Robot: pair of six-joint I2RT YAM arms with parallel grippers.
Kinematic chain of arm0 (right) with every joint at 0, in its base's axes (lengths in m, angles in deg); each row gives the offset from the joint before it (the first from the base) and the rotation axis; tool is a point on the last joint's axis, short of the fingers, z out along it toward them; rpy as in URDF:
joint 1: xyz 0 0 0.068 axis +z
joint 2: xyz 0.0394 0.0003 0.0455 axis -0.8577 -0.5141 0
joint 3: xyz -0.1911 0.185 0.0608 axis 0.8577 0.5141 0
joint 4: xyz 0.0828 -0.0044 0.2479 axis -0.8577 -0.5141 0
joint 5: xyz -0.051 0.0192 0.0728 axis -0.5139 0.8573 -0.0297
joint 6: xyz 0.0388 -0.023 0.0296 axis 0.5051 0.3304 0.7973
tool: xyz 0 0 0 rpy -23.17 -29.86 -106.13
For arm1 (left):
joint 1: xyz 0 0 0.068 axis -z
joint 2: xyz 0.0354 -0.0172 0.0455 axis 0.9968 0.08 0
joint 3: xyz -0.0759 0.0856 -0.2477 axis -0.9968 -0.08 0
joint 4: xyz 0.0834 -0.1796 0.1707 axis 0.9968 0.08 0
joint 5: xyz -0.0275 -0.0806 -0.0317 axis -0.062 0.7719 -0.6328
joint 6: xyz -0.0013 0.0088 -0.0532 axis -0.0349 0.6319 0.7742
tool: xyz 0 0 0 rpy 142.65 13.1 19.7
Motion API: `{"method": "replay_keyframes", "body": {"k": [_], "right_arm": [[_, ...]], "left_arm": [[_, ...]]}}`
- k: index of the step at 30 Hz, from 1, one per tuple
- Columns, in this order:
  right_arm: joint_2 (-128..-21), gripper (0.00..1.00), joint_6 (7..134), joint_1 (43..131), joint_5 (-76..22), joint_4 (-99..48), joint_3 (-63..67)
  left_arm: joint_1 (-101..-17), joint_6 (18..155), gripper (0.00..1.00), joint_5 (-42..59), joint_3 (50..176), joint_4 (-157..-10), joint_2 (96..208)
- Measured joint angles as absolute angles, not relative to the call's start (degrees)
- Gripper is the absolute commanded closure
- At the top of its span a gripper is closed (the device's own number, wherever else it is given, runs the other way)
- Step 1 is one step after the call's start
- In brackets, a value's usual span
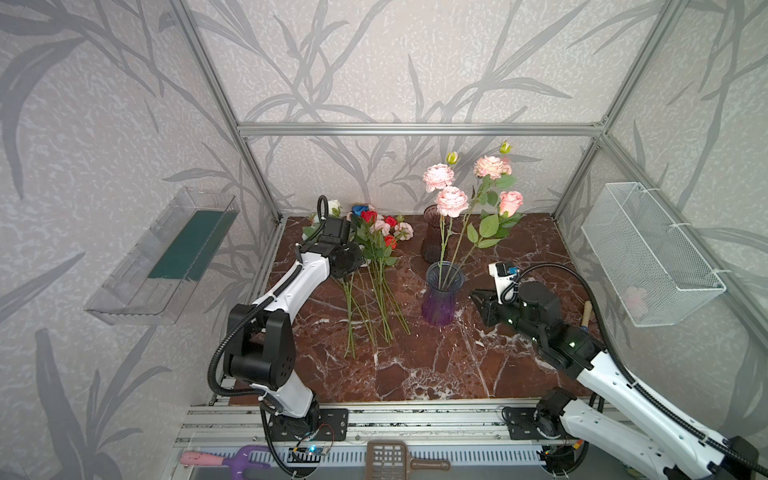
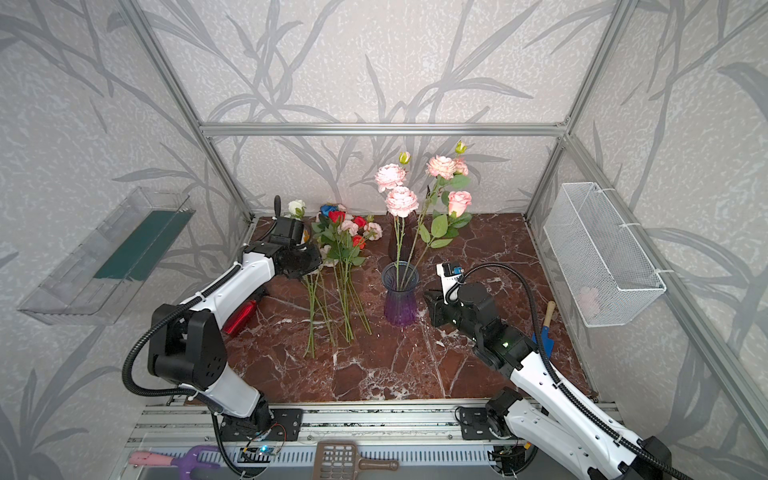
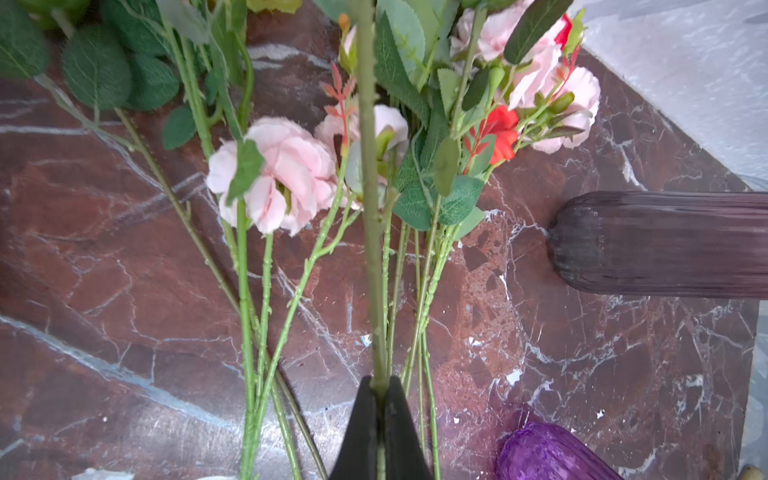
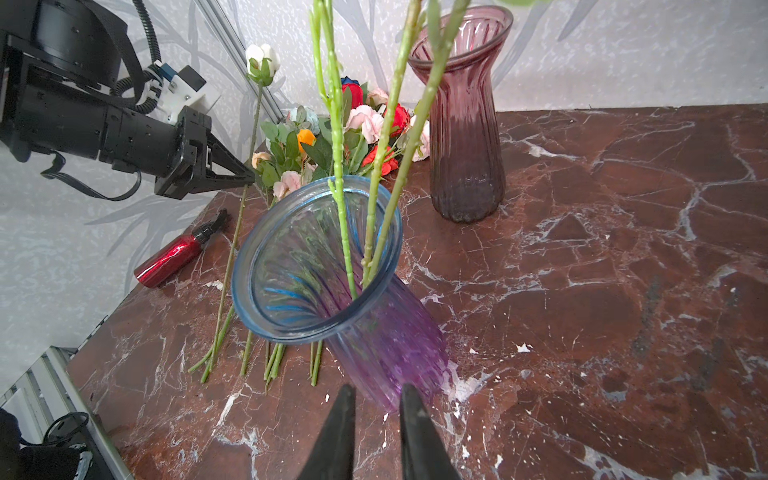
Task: Arrange the flowers into the vase
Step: 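Lift a white rose stem with the left gripper toward the right gripper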
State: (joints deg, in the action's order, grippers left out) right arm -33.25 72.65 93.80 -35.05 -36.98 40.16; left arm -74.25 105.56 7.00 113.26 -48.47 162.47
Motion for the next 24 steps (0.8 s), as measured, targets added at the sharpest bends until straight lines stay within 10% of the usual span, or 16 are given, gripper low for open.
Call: {"method": "replay_keyframes", "body": {"k": [24], "right_arm": [[-37.0,0.65,72.6,94.8,-27.6,-36.6,28.4]], "left_arm": [[-70.2,93.1,0.98,25.5,107.6,-80.4,135.4]]}}
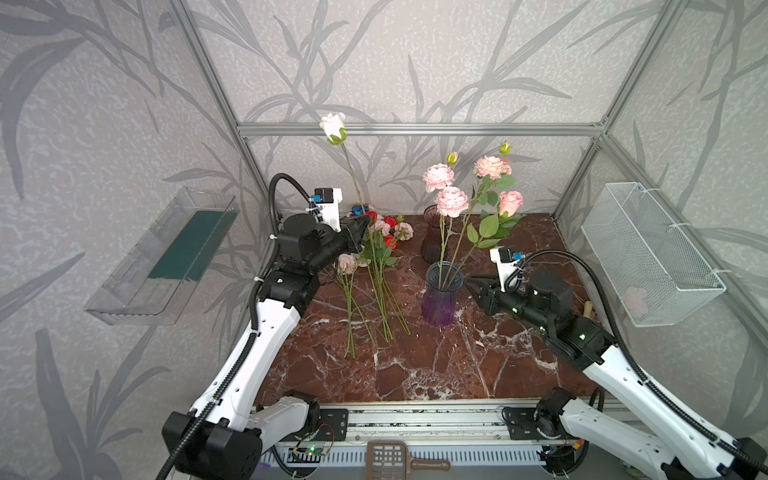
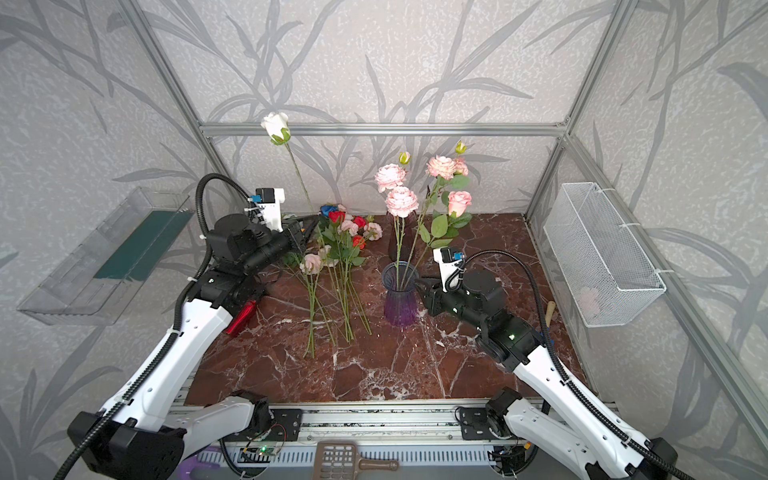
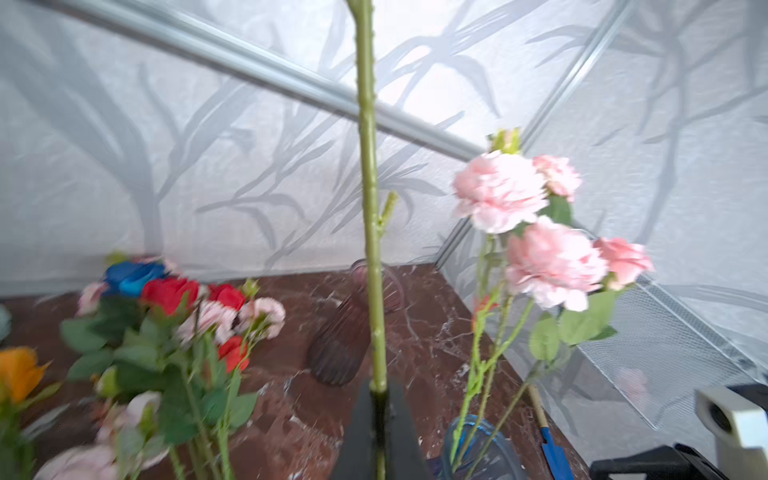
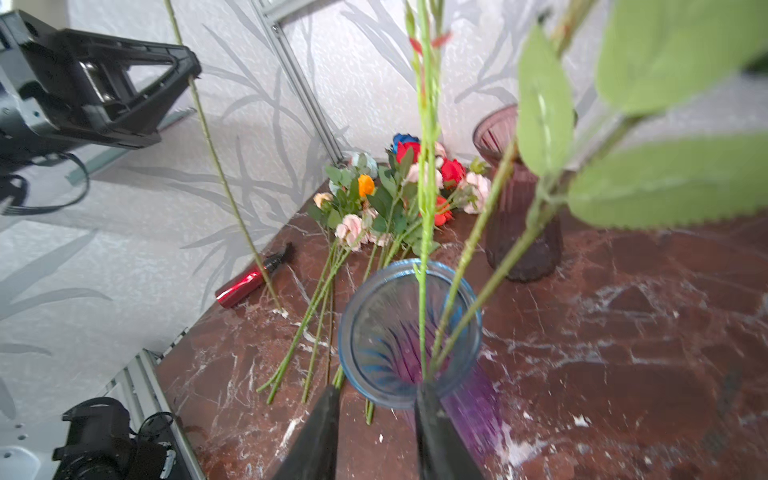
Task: Arrange the flowers into the vase
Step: 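Lift a white rose stem with the left gripper toward the right gripper, then close the right gripper on the white rose stem while the left gripper releases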
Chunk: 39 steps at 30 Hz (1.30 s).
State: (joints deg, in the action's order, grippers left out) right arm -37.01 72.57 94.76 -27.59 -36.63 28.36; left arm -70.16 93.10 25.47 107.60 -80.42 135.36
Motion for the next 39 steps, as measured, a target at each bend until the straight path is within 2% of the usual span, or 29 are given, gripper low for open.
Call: {"method": "replay_keyframes", "body": {"k": [6,10,21,29,32,37,38,39], "right_arm": [[-43.0,0.56,69.0,103.2,-29.4,-36.8,19.2],[-48.3,0.54,66.4,107.6,-30.8,-37.1,12.7],[-64.7,0.54,64.1,109.7,-32.3,-38.3,0.1],[-69.6,0.63,63.5,109.7,-32.6,-40.4,-5.2],[-70.3,0.73,63.8,109.7,-32.6,-40.4,-5.8],[-71.1,0.96,64.2,109.7,-32.6,-40.0,-6.2],[-71.1,0.99,64.3,109.7,-32.7,-40.0,-6.2],[-71.1,1.0,64.4,109.7,-32.6,-39.9,-6.2]], "left_arm": [[-67.5,92.9,0.99,31.5,103.3,-90.7,137.5],[-67.0,95.7,1.0,34.3,99.7,-93.5,138.1],[-65.9,102.0,1.0,35.5,94.9,-101.2,133.7],[-64.8,104.2,1.0,36.3,94.9,-102.6,133.6],[-64.4,104.6,1.0,36.7,94.9,-102.7,133.6],[-64.0,104.9,1.0,37.0,94.9,-102.8,133.7],[-64.0,104.9,0.98,37.2,94.9,-103.1,133.8],[-64.0,105.1,0.9,37.3,94.9,-103.4,133.8]]}}
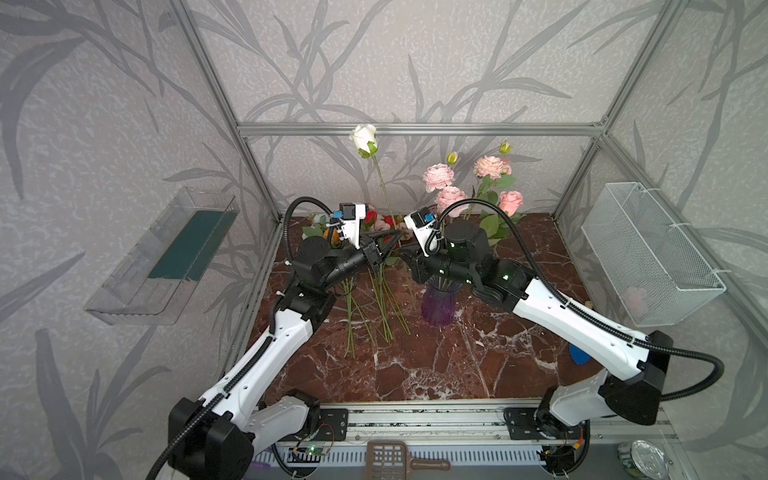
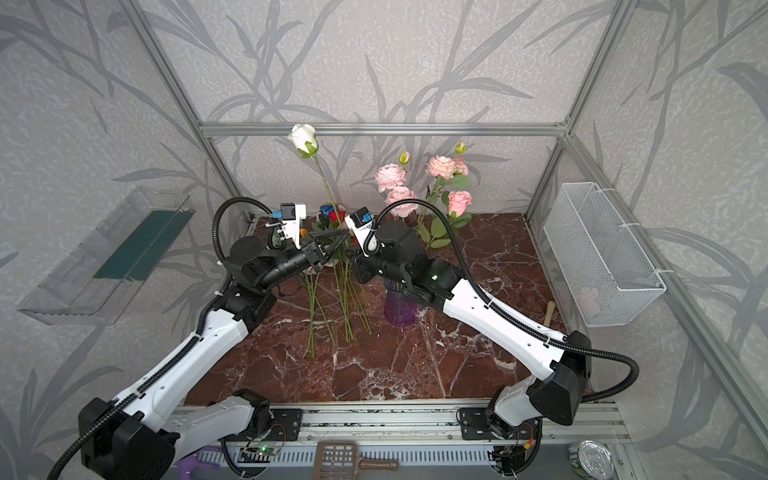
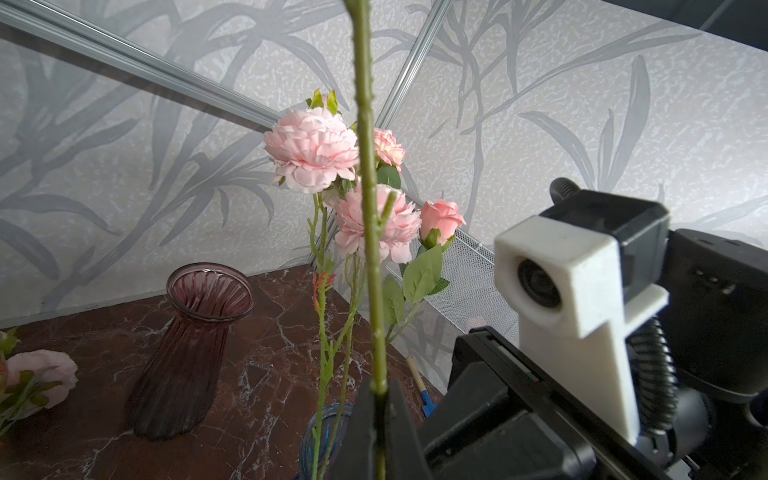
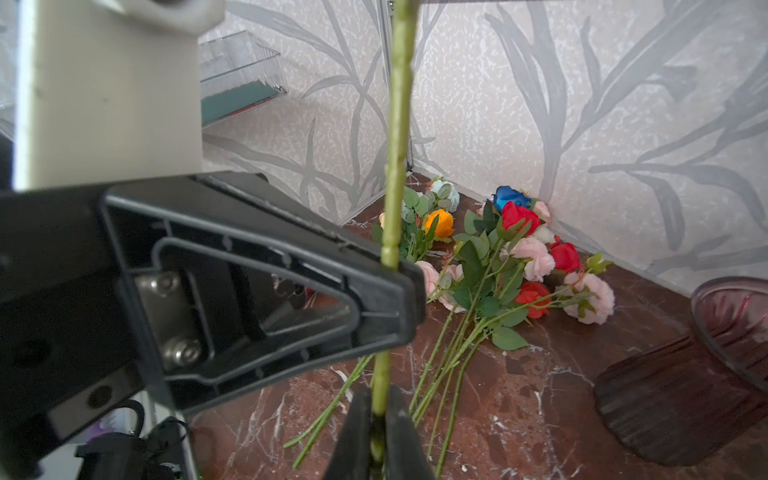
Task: Arrange the flowers into the vase
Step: 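Close the right gripper on the white rose stem while the left gripper releases, then lower the white rose stem into the purple vase with the right gripper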
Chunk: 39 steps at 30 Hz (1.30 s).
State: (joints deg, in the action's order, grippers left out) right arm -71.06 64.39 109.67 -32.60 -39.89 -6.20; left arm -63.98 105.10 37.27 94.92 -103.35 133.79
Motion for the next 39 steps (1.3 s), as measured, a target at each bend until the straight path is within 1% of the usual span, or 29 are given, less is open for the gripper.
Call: {"method": "replay_keyframes", "body": {"k": [1,2,5,7,10,12,19,22,26,32,39], "right_arm": [[-71.1,1.0,64.7,109.6,-32.6,-39.6,-6.2],[-71.1,1.0,64.8,109.6,-32.5,-39.3,-6.1],[-70.7,1.0,64.9,109.6,-32.5,-38.0,-5.3],[-69.9,1.0,64.9,109.6,-32.6,-37.0,-4.0],[-67.2,1.0,64.9,109.6,-33.7,-35.7,-0.8],[-64.4,1.0,64.6,109.6,-35.5,-34.8,1.7],[-52.7,1.0,60.8,109.3,-43.9,-30.2,7.3],[-49.6,1.0,59.5,108.2,-46.3,-27.9,8.0],[-48.4,1.0,58.8,105.8,-48.2,-25.6,8.2],[-49.3,1.0,59.5,102.7,-48.4,-23.3,12.2],[-51.0,1.0,61.5,101.9,-47.3,-22.5,16.6]], "left_arm": [[-64.0,105.3,0.76,37.5,94.9,-103.6,133.8],[-64.0,105.3,0.58,37.5,94.9,-103.7,133.8],[-63.9,105.7,0.35,37.4,94.9,-103.8,133.8],[-63.8,105.2,0.25,36.2,94.8,-103.5,133.5],[-63.8,104.2,0.22,32.1,93.3,-103.0,131.6],[-63.8,103.7,0.22,26.7,91.2,-102.5,128.9],[-63.7,103.4,0.22,-0.6,85.7,-97.9,120.1],[-63.8,103.7,0.23,-8.2,85.4,-96.2,119.2],[-63.8,103.8,0.24,-11.8,85.4,-94.8,119.7],[-63.8,104.3,0.24,-12.8,85.4,-93.5,121.0],[-63.8,104.6,0.24,-13.0,85.4,-93.3,121.0]]}}
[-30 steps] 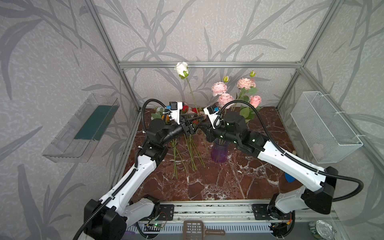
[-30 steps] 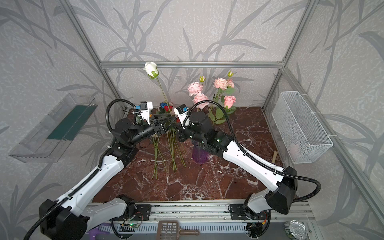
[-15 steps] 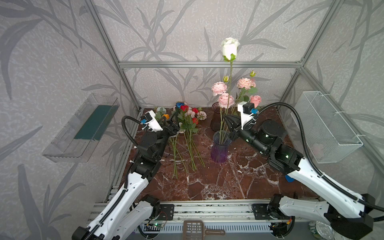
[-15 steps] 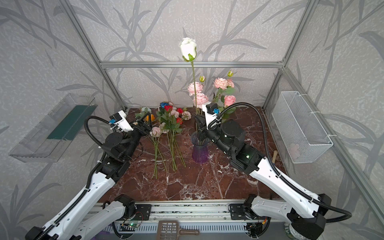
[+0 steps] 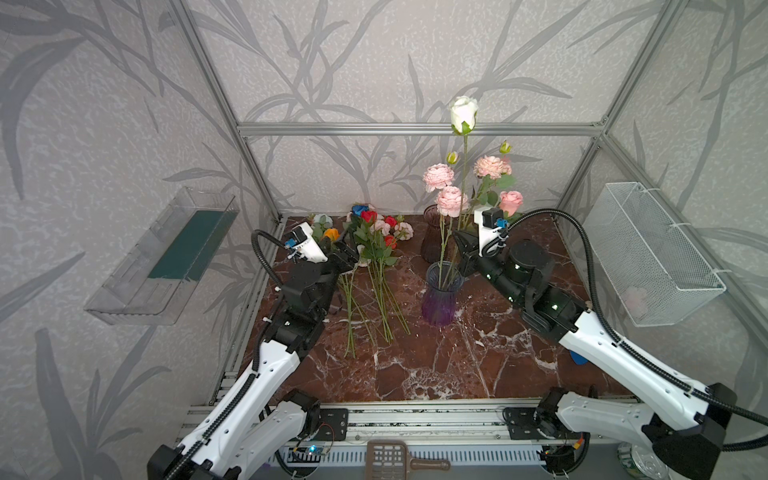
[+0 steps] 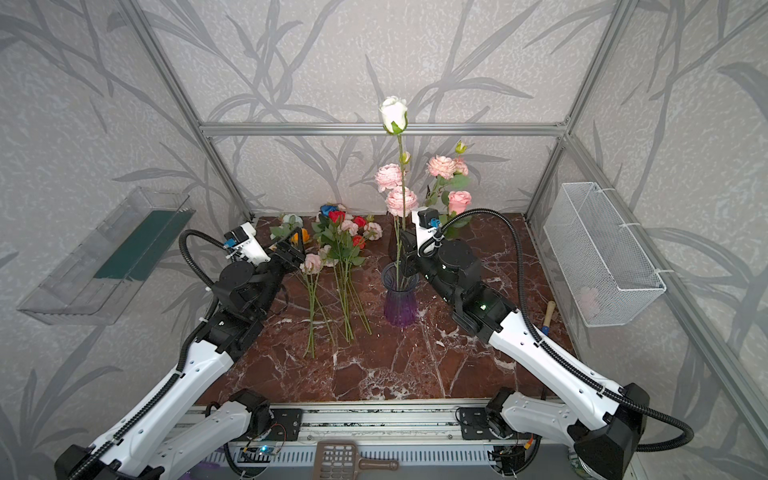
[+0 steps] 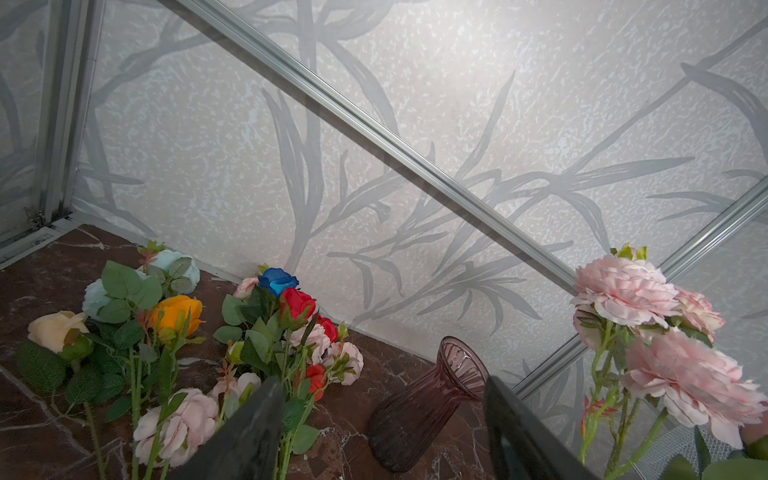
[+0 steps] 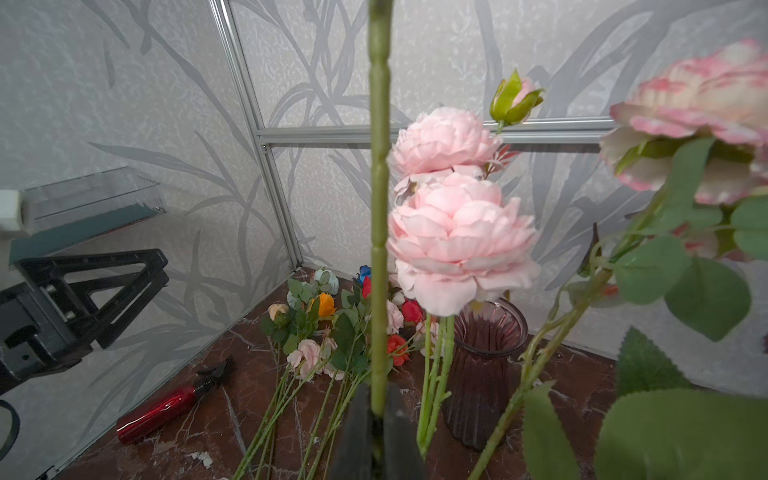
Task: Arrange the flowers into the vase
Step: 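Lower the white rose stem into the purple vase with the right gripper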
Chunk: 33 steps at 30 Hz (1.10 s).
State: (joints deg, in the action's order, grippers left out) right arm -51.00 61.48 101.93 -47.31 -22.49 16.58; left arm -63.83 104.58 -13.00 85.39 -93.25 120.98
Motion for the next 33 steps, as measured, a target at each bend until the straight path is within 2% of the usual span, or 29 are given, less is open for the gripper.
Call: {"method": "replay_keyframes", "body": {"k": [4,10,26,33], "right_arm": [[-50.9,0.99,63.6,101.9,-46.8,-21.9,20.2],[-50.6,0.82,66.2,101.9,-46.1,-22.8,25.0],[-45.2,0.78,68.6,101.9,-46.0,-23.9,27.5],[-43.2,0.77,68.8,101.9,-45.9,-24.0,27.5]], "left_arm": [[-63.8,104.8,0.24,-12.9,85.4,-93.3,121.0],[-63.9,104.9,0.24,-12.8,85.4,-93.3,121.0],[-64.1,105.9,0.24,-12.5,85.4,-92.9,123.0],[-64.3,105.7,0.26,-13.8,87.5,-88.1,124.5]]}}
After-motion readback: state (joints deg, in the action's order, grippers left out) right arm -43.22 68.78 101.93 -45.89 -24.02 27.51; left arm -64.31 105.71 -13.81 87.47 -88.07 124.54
